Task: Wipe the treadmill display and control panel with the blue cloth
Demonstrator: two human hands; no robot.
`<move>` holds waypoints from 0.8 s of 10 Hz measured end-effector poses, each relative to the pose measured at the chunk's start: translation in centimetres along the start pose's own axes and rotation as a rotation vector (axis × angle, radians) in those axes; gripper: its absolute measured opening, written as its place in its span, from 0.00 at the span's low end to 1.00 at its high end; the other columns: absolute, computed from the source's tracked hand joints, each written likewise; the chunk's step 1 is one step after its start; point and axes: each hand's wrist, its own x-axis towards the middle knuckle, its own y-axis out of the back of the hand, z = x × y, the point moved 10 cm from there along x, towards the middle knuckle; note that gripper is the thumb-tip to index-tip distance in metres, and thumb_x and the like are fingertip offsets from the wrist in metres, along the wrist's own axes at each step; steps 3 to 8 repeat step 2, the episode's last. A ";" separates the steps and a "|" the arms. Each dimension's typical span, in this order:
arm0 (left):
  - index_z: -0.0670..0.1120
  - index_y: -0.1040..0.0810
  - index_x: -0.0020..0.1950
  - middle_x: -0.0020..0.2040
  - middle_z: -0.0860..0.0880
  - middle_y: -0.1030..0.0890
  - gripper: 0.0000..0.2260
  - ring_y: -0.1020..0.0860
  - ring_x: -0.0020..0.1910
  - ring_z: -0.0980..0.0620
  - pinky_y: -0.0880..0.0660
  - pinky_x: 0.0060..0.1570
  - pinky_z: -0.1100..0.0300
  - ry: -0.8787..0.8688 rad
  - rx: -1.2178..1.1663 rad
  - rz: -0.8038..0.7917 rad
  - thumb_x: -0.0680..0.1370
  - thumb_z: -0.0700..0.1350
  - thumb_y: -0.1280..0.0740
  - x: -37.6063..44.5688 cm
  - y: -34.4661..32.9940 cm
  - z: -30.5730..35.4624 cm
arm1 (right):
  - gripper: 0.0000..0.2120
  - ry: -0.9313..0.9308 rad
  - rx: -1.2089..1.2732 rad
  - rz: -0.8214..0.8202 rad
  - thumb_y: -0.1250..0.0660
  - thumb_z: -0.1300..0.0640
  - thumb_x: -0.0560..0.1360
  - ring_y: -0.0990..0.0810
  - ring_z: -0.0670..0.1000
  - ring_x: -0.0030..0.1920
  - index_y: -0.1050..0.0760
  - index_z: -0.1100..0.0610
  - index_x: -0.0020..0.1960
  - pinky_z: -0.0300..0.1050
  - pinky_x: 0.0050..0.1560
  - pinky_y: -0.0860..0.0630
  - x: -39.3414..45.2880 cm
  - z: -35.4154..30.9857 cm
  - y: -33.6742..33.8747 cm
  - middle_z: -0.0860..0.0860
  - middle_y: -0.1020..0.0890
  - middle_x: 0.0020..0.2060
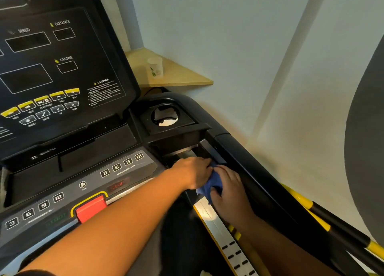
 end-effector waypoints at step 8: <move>0.49 0.35 0.80 0.71 0.44 0.24 0.26 0.23 0.67 0.42 0.25 0.65 0.43 0.005 0.122 0.145 0.86 0.59 0.49 -2.6 1.4 -0.1 | 0.24 0.028 -0.052 0.045 0.28 0.59 0.74 0.30 0.51 0.71 0.28 0.54 0.69 0.53 0.71 0.28 0.2 -1.1 0.8 0.50 0.26 0.68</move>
